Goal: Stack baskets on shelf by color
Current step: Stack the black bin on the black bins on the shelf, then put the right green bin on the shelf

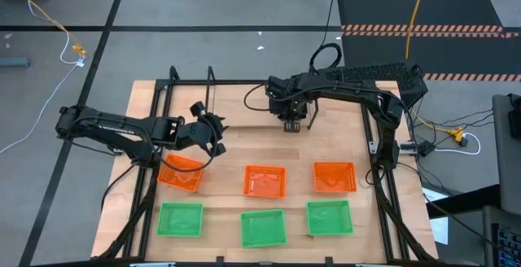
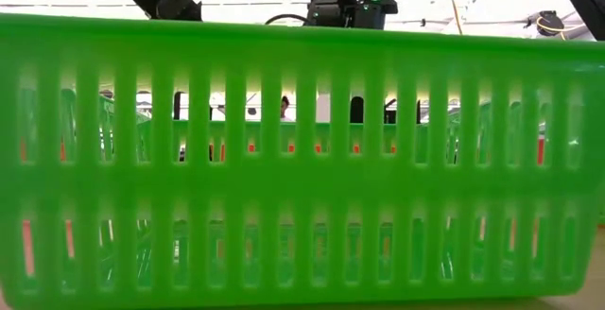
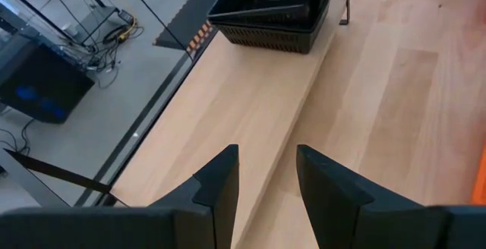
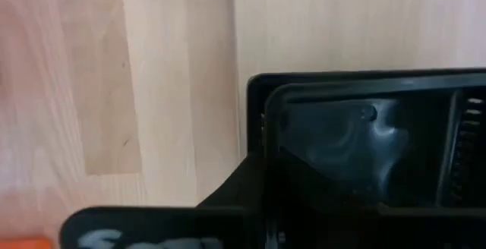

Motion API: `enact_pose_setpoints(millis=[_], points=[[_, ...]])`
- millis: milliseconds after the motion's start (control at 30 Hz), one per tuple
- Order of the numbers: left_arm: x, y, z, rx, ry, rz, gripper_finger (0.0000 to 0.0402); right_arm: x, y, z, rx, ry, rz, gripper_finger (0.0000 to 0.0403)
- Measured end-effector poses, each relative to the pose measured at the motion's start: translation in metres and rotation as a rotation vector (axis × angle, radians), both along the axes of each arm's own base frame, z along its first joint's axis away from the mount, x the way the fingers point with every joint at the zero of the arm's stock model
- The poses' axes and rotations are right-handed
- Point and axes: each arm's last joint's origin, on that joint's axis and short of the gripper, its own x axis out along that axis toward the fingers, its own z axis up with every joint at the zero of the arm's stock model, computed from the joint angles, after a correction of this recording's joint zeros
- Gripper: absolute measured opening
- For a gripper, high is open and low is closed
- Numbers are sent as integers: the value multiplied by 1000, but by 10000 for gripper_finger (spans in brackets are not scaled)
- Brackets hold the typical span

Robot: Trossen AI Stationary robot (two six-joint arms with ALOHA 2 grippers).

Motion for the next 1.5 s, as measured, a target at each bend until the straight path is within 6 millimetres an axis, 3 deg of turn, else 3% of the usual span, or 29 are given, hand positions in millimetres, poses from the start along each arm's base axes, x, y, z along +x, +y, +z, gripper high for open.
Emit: enact_pose_setpoints(millis=[300, 567, 767, 867, 1100, 1233, 1333, 1500], points=[[0, 0, 0, 0, 0, 0, 136, 1, -1, 9, -23, -70, -37, 81], [0, 0, 0, 3, 6, -2, 136, -4, -1, 35, -90, -193, -115, 123], [0, 0, 0, 1, 4, 0, 136, -19, 4, 60, -125, -253, -185, 122], [0, 0, 0, -2, 1, 3, 136, -23, 6, 55, -119, -255, -203, 116], [0, 0, 0, -6, -2, 6, 136, -31, 9, 0, -94, -182, -220, 109], [0, 0, 0, -3, 0, 4, 136, -34, 10, -14, -98, -164, -194, 109], [0, 0, 0, -1, -2, 4, 136, -34, 10, -6, -110, -188, -179, 109], [0, 4, 0, -2, -8, 21, 136, -45, 13, 32, -194, -305, -145, 109]])
